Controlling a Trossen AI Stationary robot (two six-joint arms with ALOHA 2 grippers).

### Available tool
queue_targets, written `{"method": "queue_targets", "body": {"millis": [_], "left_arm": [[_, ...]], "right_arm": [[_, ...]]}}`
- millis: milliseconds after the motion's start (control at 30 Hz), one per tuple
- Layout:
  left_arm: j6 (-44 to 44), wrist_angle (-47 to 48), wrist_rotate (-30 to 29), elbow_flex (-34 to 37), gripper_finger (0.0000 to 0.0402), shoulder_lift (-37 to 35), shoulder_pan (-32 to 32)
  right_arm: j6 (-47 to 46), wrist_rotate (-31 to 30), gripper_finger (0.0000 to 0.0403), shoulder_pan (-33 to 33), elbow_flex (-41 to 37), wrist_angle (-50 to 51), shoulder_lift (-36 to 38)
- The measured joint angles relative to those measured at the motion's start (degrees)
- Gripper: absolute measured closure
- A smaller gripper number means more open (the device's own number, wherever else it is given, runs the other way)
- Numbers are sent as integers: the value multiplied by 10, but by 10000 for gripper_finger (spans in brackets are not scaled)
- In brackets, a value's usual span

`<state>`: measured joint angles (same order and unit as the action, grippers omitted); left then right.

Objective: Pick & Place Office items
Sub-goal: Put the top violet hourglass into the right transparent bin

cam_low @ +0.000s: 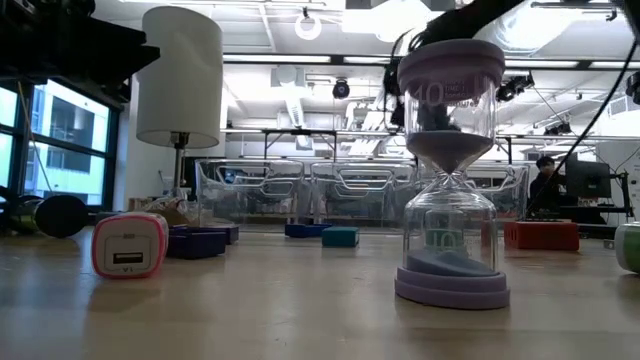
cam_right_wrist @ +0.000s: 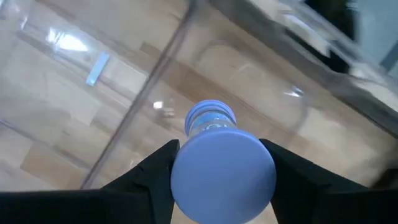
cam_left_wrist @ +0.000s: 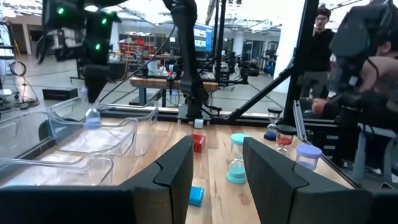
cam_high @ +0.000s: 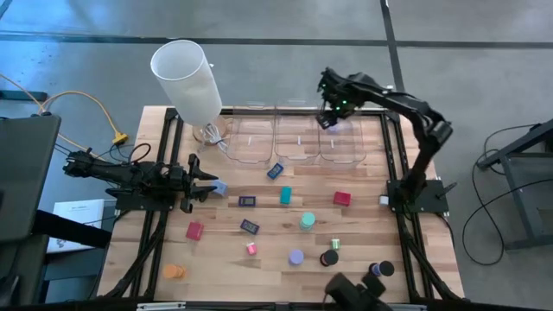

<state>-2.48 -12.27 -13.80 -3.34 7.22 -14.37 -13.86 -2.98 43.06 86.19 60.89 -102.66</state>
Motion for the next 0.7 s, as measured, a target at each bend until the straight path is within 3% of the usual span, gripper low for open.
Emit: {"method": "queue_targets", "body": {"millis": [200, 400, 700], "left_arm": [[-1, 0, 0, 0, 266, 0, 0], [-1, 0, 0, 0, 266, 0, 0], [-1, 0, 0, 0, 266, 0, 0]], "right_arm": [[17, -3, 217, -9, 0, -41, -39], [19, -19, 197, -5, 0, -59, -45], [37, -13, 204, -2, 0, -62, -45]]}}
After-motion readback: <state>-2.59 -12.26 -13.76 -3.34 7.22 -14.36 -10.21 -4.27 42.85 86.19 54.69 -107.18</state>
